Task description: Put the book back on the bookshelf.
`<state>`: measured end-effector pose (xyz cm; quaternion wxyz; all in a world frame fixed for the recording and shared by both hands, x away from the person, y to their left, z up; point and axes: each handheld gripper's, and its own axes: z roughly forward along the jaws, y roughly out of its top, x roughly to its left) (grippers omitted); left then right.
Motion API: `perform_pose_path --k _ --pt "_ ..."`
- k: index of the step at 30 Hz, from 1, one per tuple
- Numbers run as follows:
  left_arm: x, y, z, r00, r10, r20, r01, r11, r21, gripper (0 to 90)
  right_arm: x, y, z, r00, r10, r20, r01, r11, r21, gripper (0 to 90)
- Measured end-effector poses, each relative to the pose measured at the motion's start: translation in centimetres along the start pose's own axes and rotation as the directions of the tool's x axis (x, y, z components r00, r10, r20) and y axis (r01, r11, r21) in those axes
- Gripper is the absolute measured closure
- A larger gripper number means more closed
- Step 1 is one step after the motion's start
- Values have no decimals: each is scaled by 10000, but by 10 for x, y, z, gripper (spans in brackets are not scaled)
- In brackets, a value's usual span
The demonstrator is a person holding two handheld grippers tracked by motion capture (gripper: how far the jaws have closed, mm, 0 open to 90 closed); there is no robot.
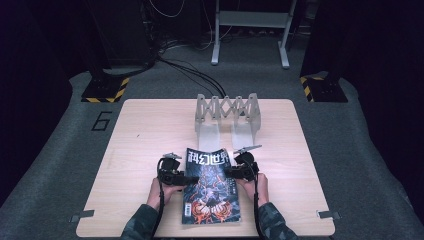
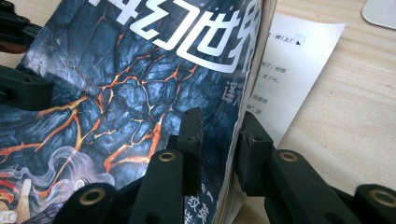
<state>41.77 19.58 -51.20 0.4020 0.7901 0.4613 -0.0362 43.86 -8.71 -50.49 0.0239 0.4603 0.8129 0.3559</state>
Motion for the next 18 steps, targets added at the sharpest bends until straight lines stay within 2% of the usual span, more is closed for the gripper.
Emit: perform_pose_path --k 3,4,7,11,12,14,18 --pt "0 2 2 10000 9 41 -9 10000 92 394 2 0 0 10000 34 -19 -34 10000 60 742" --pt "0 4 3 9999 34 140 -36 9999 148 394 1 0 1 10000 -98 -2 98 10000 -1 740" --pt "-2 9 2 9997 -10 258 8 10000 85 397 3 0 2 10000 -2 -61 2 10000 -24 739" --pt "-2 12 3 9998 77 173 -80 9998 173 411 2 1 3 9999 -55 -141 53 10000 -82 739" --pt "-3 12 5 9998 175 56 -176 9995 272 411 2 1 2 9998 -6 -209 6 10000 -18 739" --pt "-3 13 7 9998 186 84 -188 9992 343 419 2 1 2 9997 110 -237 -110 9999 -4 738" --pt "-6 14 15 9995 329 -11 -327 9978 576 475 2 1 3 9998 -69 -162 69 10000 -25 737"
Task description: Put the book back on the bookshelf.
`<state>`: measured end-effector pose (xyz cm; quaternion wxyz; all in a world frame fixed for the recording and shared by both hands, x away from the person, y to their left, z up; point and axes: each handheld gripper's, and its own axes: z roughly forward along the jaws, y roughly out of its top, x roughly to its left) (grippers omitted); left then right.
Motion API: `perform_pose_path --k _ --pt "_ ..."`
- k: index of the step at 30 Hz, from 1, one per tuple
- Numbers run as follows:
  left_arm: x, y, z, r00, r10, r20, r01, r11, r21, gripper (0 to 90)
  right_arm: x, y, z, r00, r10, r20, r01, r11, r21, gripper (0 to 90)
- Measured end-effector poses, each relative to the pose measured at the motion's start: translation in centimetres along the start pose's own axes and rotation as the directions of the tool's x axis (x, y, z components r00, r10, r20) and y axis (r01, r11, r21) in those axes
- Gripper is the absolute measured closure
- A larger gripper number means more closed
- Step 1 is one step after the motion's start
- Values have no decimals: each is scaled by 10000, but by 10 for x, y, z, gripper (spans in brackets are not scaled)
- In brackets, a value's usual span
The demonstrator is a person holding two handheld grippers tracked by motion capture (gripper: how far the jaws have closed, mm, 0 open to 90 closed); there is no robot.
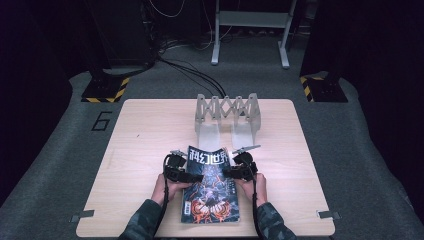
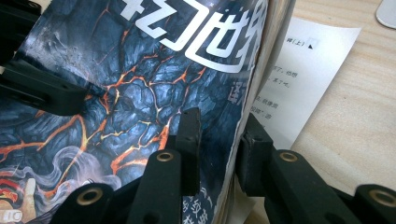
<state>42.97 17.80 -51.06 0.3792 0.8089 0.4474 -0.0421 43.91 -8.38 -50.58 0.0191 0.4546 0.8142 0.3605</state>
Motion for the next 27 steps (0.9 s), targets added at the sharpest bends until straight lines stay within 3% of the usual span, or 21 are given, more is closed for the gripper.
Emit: perform_pose_path --k 3,9,12,16,22,27 --pt "-3 3 1 9995 187 -242 -183 9997 147 546 1 0 1 9999 87 -76 -87 10000 -44 730" --pt "-3 4 -4 9998 195 -24 -195 9998 2 659 2 1 1 9998 -93 -149 94 9999 51 678" --pt "-4 2 -5 9998 215 -51 -216 9995 -215 687 1 1 0 9994 13 -346 -11 10000 53 606" --pt "-7 -1 -7 9991 415 -131 -420 9981 -447 709 -1 1 -4 9996 -45 -280 47 9999 96 497" --pt "-16 -7 -15 9957 870 -307 -902 9877 -1274 727 -9 0 -10 9992 152 -382 -148 9998 111 373" --pt "-17 -10 -20 9956 885 -305 -924 9812 -1696 748 -14 0 -14 9980 356 -518 -352 9993 81 304"
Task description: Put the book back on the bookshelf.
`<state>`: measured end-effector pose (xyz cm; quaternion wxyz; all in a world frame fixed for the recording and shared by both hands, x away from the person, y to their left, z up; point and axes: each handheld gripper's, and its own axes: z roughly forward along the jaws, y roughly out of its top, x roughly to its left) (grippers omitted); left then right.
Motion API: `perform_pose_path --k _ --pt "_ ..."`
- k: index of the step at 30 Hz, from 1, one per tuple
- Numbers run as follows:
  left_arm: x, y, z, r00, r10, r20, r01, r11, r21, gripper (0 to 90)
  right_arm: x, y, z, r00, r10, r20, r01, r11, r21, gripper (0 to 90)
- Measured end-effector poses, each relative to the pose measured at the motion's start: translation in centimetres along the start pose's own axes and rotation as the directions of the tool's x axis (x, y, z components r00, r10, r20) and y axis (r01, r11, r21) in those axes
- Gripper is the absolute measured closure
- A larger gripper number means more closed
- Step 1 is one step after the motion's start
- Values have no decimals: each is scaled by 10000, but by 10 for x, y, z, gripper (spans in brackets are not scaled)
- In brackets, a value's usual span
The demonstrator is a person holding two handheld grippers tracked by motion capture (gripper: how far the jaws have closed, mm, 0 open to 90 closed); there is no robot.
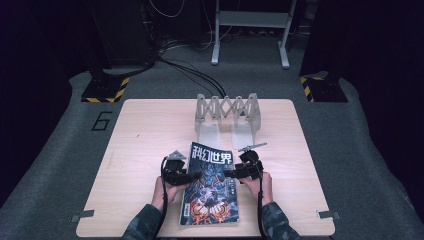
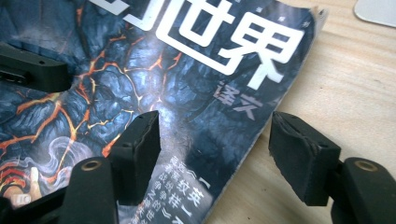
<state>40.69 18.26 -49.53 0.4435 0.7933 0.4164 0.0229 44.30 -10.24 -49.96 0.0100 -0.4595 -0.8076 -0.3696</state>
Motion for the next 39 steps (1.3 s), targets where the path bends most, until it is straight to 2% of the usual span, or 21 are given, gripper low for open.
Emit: perform_pose_path --k 2,3,8,9,13,15,16,19,22,25,27,30,32,37,39 --pt "-1 -1 -5 9999 150 72 -148 9995 -296 755 -1 1 -1 10000 20 -80 -20 10000 49 284" --pt "-2 -2 -6 9999 64 126 -59 9992 -391 757 -1 2 -1 10000 42 -66 -41 10000 50 270" --pt "-3 -4 -9 9998 92 185 -80 9979 -647 762 -3 3 2 9993 226 -296 -224 9997 87 234" --pt "-4 -4 -11 9994 168 299 -145 9971 -749 766 -3 4 5 9985 332 -435 -325 9993 170 231" --pt "-5 -1 -15 9978 422 512 -378 9957 -844 772 -2 6 10 9971 355 -668 -334 9989 326 269" --pt "-5 -1 -16 9975 453 551 -403 9953 -879 773 2 8 11 9981 280 -546 -259 9990 376 269" --pt "-3 1 -18 9970 442 637 -387 9957 -845 772 3 9 12 9987 115 -487 -99 9994 321 276" --pt "-1 2 -20 9961 405 779 -343 9962 -799 771 3 10 11 9988 129 -464 -121 9998 173 311" --pt "1 7 -22 9927 172 1194 -105 9983 -565 771 6 10 9 9991 161 -380 -155 9997 170 319" --pt "2 9 -23 9914 164 1296 -106 9989 -458 769 6 10 8 9992 71 -382 -69 10000 45 328" --pt "3 15 -23 9881 85 1536 -65 9999 -134 766 5 9 6 9985 241 -491 -244 9997 -53 347" --pt "6 20 -23 9861 179 1652 -216 9996 207 760 6 10 4 9986 203 -478 -213 9996 -191 355" --pt "7 21 -24 9848 98 1735 -158 9993 331 759 7 10 3 9987 242 -453 -252 9994 -218 359" --pt "8 25 -26 9822 159 1870 -254 9985 484 760 10 13 -2 9989 157 -447 -178 9988 -452 364" --pt "7 26 -28 9831 181 1823 -266 9987 443 762 11 15 -5 9992 18 -392 -40 9984 -568 367"
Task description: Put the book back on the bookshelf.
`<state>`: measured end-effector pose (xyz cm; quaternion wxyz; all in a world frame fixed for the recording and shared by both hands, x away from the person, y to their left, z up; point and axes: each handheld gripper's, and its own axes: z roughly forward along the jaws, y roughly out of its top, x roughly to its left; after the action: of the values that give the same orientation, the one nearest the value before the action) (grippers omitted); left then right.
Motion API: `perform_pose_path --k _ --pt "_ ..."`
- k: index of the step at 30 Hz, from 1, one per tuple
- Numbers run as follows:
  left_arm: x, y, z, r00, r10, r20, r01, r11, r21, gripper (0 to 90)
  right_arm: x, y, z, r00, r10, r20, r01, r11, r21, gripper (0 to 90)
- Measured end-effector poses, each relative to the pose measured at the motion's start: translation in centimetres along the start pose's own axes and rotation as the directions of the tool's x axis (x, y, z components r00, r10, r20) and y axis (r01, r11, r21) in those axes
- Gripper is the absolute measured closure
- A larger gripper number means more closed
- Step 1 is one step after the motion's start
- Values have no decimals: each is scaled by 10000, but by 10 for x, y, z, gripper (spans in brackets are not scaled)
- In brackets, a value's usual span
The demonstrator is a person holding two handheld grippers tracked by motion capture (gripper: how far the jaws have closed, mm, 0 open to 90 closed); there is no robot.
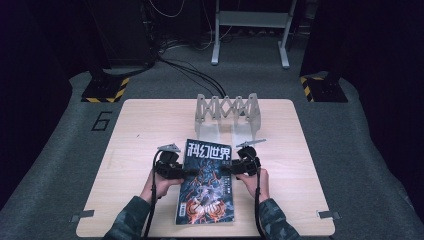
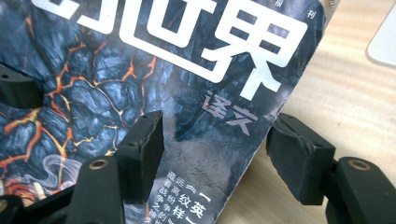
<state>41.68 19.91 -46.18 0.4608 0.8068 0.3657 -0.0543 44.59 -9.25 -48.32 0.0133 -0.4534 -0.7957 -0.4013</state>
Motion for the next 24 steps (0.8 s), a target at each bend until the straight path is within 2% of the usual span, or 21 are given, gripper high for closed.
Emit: perform_pose_path --k 5,6,7,9,10,13,24 --pt "-2 5 -2 9998 119 152 -120 9999 48 769 4 6 -8 9995 -251 186 255 9995 -206 376" --pt "-2 6 -3 9997 169 176 -170 9998 92 770 6 7 -10 9998 -145 168 148 9998 -152 377" --pt "-2 6 -3 9997 181 157 -182 9998 57 771 5 7 -11 9993 -292 222 296 9993 -210 380" --pt "-2 7 -3 9997 204 162 -205 9998 47 772 6 8 -13 9991 -345 258 352 9989 -302 380" --pt "-4 8 -3 9997 222 142 -223 9997 49 772 7 9 -14 9994 -227 276 234 9994 -239 382" --pt "-5 9 -3 9993 356 126 -356 9994 33 772 7 9 -16 9983 -430 391 444 9984 -351 384" --pt "-10 11 -7 9982 591 32 -591 9982 -50 775 13 15 -26 9974 -597 407 621 9962 -607 392"
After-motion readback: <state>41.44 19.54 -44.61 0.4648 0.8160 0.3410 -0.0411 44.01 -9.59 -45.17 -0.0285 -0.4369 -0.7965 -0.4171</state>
